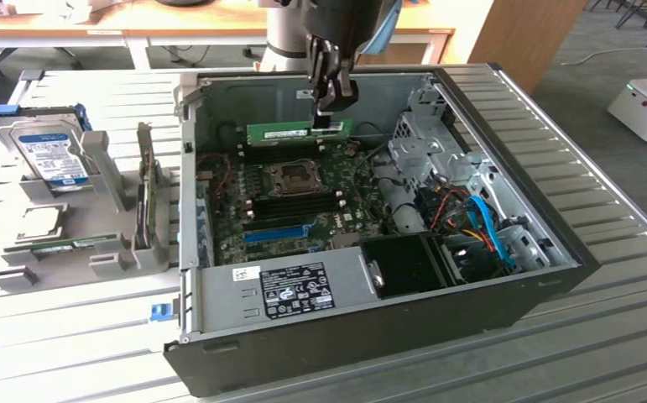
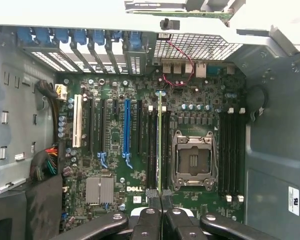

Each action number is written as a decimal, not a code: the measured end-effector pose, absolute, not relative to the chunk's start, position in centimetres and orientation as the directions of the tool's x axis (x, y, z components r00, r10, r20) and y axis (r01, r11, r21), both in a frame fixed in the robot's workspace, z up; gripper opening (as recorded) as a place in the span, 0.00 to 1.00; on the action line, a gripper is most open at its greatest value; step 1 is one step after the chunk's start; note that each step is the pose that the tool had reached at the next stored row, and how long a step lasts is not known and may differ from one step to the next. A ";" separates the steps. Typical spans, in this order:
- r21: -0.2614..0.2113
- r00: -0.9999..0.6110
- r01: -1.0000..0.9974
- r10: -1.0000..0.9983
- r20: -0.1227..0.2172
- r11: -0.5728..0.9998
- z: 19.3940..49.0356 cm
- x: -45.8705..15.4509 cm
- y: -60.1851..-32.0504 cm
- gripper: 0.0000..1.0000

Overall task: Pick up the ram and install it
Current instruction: 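Pick up the ram and move it above insertion slot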

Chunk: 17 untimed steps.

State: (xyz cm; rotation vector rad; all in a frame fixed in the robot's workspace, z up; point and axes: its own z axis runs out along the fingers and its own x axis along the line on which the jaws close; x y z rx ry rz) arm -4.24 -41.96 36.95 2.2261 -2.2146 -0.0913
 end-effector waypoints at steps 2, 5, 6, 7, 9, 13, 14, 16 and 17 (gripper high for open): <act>0.041 0.004 -0.999 -0.999 -0.041 -0.006 37.0 -4.2 -42.0 0.12; 0.041 0.002 -0.999 -0.999 -0.041 -0.004 36.9 -4.2 -42.0 0.12; 0.041 -0.002 -0.999 -0.999 -0.041 0.000 36.9 -4.2 -42.0 0.12; 0.041 -0.007 -0.999 -0.999 -0.041 0.005 36.9 -4.2 -42.0 0.12; 0.041 -0.014 -0.999 -0.999 -0.041 0.012 36.9 -4.2 -42.0 0.12; 0.041 -0.014 -0.999 -0.999 -0.041 0.013 36.8 -4.2 -42.0 0.12; 0.042 -0.014 -0.999 -0.999 -0.041 0.013 36.8 -4.1 -42.0 0.12; 0.043 -0.014 -0.999 -0.999 -0.041 0.012 36.8 -3.9 -42.0 0.12; 0.044 -0.014 -0.999 -0.999 -0.041 0.012 36.8 -3.8 -42.0 0.12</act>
